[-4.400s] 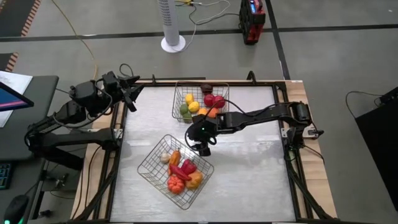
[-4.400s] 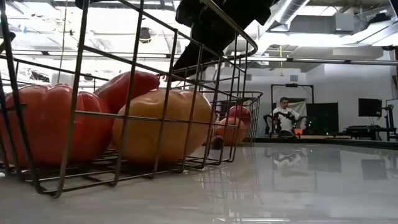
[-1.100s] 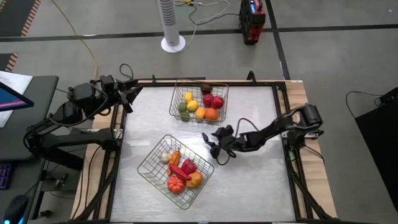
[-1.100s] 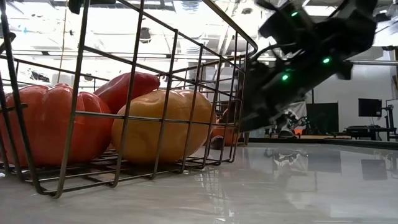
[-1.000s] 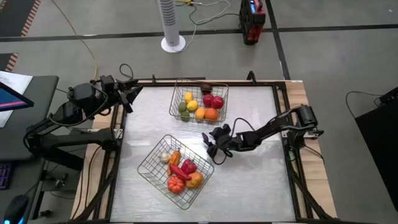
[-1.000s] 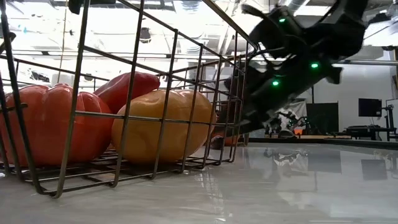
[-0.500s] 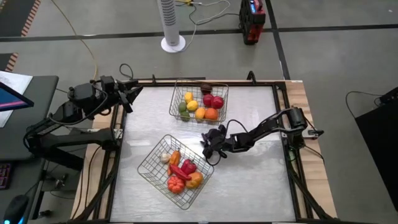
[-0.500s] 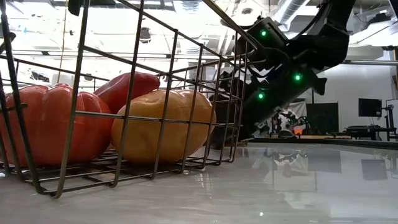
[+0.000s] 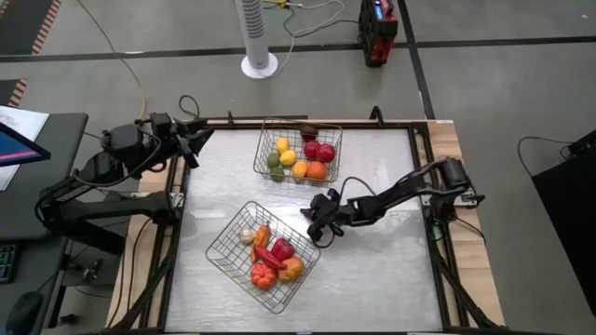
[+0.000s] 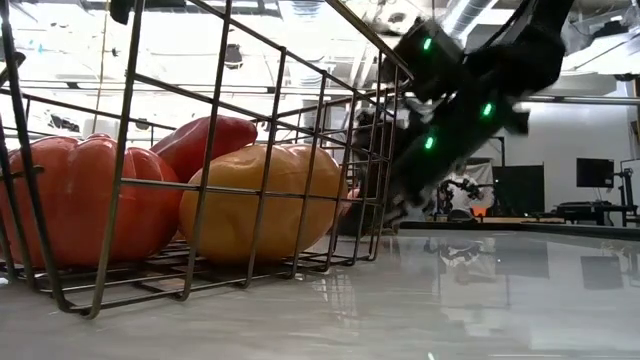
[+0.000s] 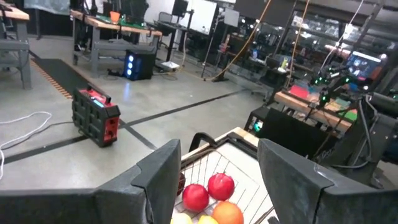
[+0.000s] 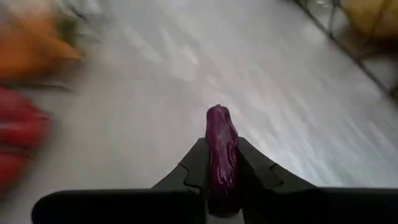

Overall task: Sort produce into baskets
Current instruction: Put the dark purple eggplant vegetable into the bottom wire basket

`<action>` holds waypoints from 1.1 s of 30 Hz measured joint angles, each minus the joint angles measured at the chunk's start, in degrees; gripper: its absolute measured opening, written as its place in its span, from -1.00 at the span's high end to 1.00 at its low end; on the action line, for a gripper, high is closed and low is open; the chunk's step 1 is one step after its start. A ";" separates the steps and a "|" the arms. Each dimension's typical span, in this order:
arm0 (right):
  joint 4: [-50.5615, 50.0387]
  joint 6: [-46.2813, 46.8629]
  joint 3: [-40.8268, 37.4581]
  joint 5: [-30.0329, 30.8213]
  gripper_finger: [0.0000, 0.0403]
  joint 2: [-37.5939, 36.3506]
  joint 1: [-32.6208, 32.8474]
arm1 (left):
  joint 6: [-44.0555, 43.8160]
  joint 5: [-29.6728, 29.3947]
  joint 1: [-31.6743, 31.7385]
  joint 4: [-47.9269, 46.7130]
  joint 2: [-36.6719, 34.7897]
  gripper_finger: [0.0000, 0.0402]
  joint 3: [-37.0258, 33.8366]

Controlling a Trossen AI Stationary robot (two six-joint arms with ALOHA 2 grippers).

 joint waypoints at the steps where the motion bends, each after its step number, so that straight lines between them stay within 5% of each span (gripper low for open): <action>1: -0.70 0.20 -0.02 -1.28 0.60 -1.61 0.02 | 0.00 0.00 0.00 0.50 0.00 0.00 0.00; 12: -8.32 -1.66 0.15 -13.90 0.48 -23.33 0.42 | 2.42 -4.51 0.00 7.29 1.50 0.00 0.00; 21: -7.06 0.45 4.27 -23.77 0.46 -25.44 2.65 | 4.84 -3.20 0.00 7.84 3.15 0.00 0.00; 25: -9.78 0.26 10.14 -23.92 0.46 -20.58 5.08 | 3.22 5.89 0.03 6.75 2.95 0.00 0.00; 29: -22.94 3.41 17.31 -23.61 0.42 -14.93 5.85 | 1.05 16.28 0.07 3.69 3.09 0.00 0.00; 33: -32.28 3.94 25.19 -29.04 0.21 -8.90 5.68 | 1.38 23.97 0.07 -1.25 4.79 0.00 0.02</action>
